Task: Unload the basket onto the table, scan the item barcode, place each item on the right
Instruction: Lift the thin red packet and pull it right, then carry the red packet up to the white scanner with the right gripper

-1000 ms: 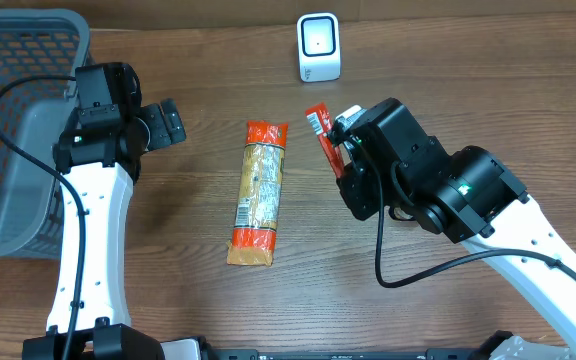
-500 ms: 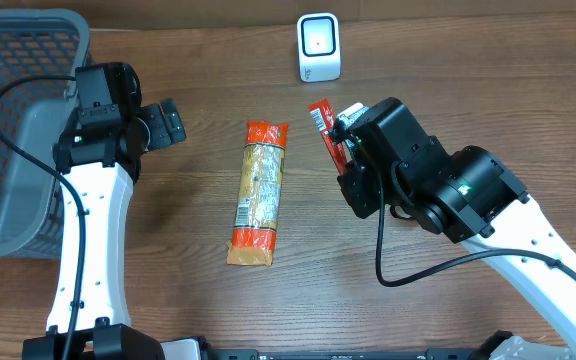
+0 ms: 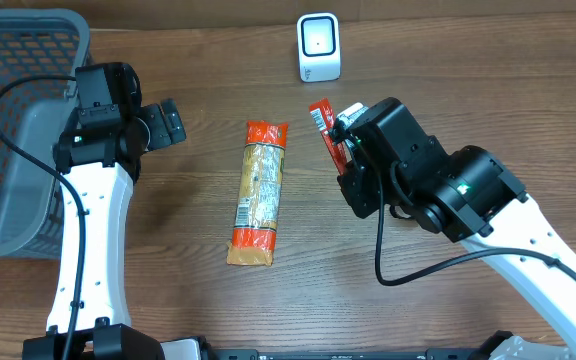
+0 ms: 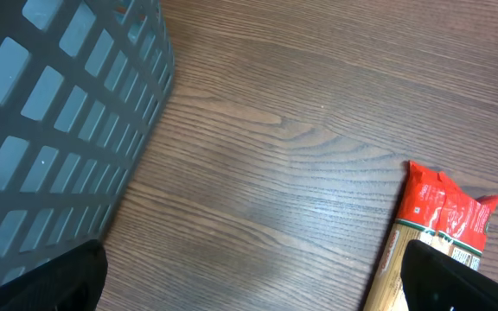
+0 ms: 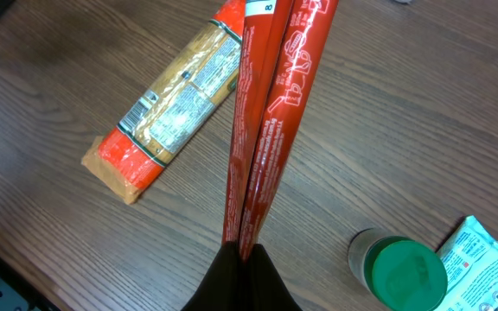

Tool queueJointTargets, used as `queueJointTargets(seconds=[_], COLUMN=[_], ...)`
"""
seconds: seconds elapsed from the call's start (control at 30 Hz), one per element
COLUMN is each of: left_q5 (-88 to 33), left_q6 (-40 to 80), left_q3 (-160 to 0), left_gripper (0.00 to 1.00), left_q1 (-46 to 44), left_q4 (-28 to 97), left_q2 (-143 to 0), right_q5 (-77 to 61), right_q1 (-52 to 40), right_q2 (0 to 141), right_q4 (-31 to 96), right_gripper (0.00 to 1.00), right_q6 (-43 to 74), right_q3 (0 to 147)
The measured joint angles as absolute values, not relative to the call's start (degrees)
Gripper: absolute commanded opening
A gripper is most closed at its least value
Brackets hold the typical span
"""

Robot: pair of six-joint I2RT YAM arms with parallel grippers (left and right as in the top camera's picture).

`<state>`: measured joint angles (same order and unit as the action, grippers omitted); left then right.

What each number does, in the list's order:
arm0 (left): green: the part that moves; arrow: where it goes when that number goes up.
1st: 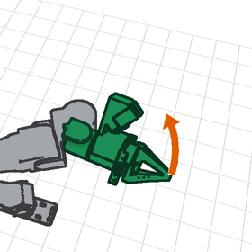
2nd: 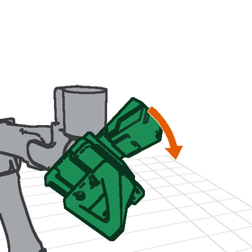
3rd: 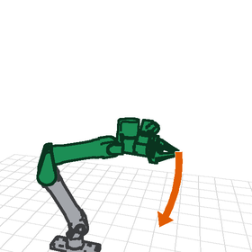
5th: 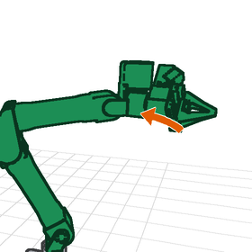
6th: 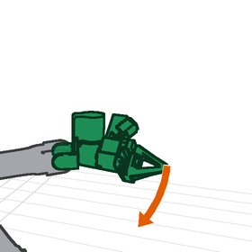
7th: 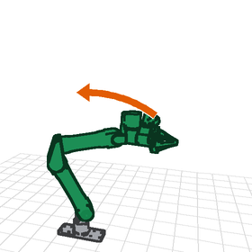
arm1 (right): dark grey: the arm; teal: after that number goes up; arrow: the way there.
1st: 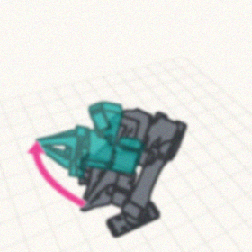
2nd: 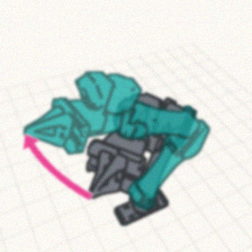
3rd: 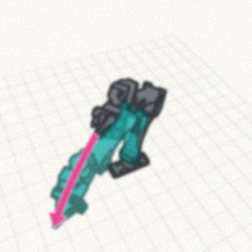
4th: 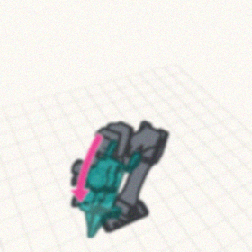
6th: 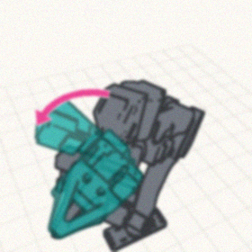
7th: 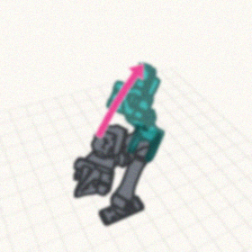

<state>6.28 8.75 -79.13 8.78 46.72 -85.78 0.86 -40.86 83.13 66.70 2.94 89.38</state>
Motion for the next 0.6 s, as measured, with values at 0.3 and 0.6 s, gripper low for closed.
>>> queueJointTargets(seconds=[0.3,0.6], left_q5=[6.28,6.28], left_q6=[8.75,8.75], left_q3=[-79.13,-79.13], left_gripper=[1.00,1.00], left_q1=[8.78,8.78], left_q4=[46.72,46.72], left_q2=[-85.78,-85.78], right_q5=[0.91,1.76], right_q1=[-40.86,-40.86], right_q2=[86.43,86.43], right_q4=[65.39,60.25], right_gripper=[0.04,0.04], right_q6=[2.94,2.92], right_q3=[89.36,89.34])
